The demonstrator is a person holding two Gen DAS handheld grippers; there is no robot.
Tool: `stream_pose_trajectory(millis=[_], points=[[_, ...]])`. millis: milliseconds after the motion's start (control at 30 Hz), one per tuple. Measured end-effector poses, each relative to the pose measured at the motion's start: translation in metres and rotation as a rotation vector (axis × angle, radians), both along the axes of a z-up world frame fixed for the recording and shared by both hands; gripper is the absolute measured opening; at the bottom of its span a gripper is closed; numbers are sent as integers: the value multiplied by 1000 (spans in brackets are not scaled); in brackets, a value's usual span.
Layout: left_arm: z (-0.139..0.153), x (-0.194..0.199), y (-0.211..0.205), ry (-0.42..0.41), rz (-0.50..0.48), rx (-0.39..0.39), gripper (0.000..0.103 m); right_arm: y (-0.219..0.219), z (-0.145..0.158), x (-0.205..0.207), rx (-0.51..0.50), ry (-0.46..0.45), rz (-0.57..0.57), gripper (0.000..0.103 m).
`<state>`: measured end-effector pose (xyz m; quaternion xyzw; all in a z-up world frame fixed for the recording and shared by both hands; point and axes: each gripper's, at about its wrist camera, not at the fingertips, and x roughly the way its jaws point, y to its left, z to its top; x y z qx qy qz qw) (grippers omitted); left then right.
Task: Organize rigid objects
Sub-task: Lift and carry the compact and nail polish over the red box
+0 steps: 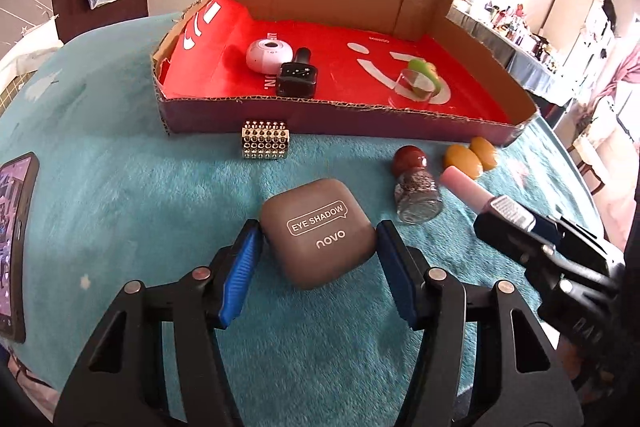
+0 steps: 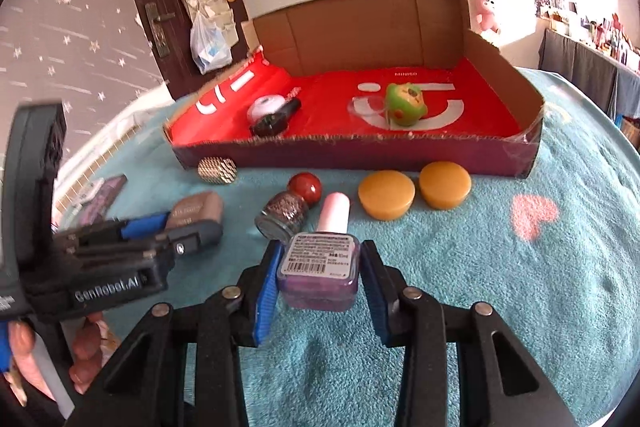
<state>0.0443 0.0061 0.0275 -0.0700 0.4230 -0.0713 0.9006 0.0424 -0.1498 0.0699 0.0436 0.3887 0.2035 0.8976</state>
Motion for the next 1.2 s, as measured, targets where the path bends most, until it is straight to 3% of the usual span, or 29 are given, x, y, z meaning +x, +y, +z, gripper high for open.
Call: stream_pose_trajectory(millis=[233, 1200], points=[[13, -7, -3, -39, -14, -7, 57, -3, 17, -5, 38, -35, 4, 39], [39, 9, -6, -111, -46, -13, 57, 1, 36, 8, 50, -88, 34, 39]])
